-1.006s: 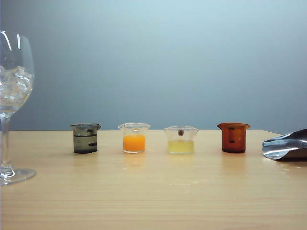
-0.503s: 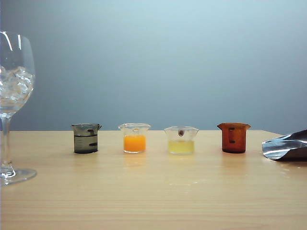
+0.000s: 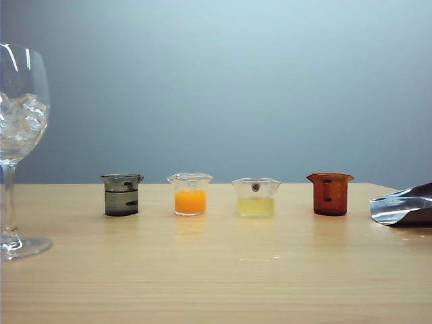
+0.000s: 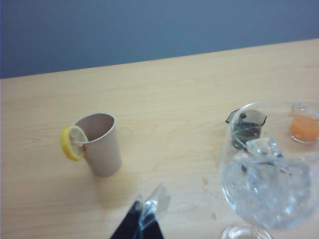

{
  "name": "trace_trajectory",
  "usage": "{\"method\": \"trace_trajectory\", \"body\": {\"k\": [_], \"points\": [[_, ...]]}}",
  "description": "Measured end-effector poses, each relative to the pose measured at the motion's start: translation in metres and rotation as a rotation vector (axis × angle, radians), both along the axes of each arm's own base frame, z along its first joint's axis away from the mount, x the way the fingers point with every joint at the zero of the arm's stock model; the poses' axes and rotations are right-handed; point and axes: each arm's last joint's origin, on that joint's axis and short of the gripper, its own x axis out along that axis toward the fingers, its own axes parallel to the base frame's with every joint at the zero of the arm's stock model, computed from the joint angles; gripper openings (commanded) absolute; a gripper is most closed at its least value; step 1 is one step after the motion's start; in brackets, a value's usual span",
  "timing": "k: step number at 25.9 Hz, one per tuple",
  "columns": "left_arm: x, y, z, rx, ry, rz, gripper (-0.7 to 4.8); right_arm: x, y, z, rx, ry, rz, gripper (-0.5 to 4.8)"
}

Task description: Pick up the ice scoop on the desk filled with ice cubes, pour the ice into the goblet, and finally put the scoop back on the table.

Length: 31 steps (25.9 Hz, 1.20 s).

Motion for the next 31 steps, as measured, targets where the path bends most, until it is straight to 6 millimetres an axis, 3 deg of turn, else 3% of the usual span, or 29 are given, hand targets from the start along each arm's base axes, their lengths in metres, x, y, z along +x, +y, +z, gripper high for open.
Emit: {"method": "trace_trajectory", "body": {"k": [4, 11, 16, 22, 26, 31], "points": [[0.02, -0.001, -0.038, 0.004, 0.083, -0.009, -0.03, 0.002, -0.003, -0.01, -0.019, 0.005, -0.1, 0.0], [0.032, -0.002, -0.093, 0.014, 0.282, -0.01, -0.03, 0.002, -0.003, -0.011, -0.024, 0.008, -0.119, 0.0], [0.034, -0.002, -0.102, 0.015, 0.299, -0.01, -0.03, 0.002, -0.003, -0.011, -0.023, 0.007, -0.119, 0.0], [0.038, -0.003, -0.101, 0.01, 0.236, -0.015, -0.03, -0.002, -0.005, -0.017, -0.014, -0.016, -0.126, 0.0], [0.039, -0.003, -0.101, 0.009, 0.228, -0.018, -0.03, -0.007, -0.011, -0.032, 0.008, -0.072, -0.166, 0.0], [0.041, -0.003, -0.1, 0.007, 0.18, -0.019, -0.03, -0.005, -0.023, -0.047, -0.027, 0.023, -0.284, 0.0]]}}
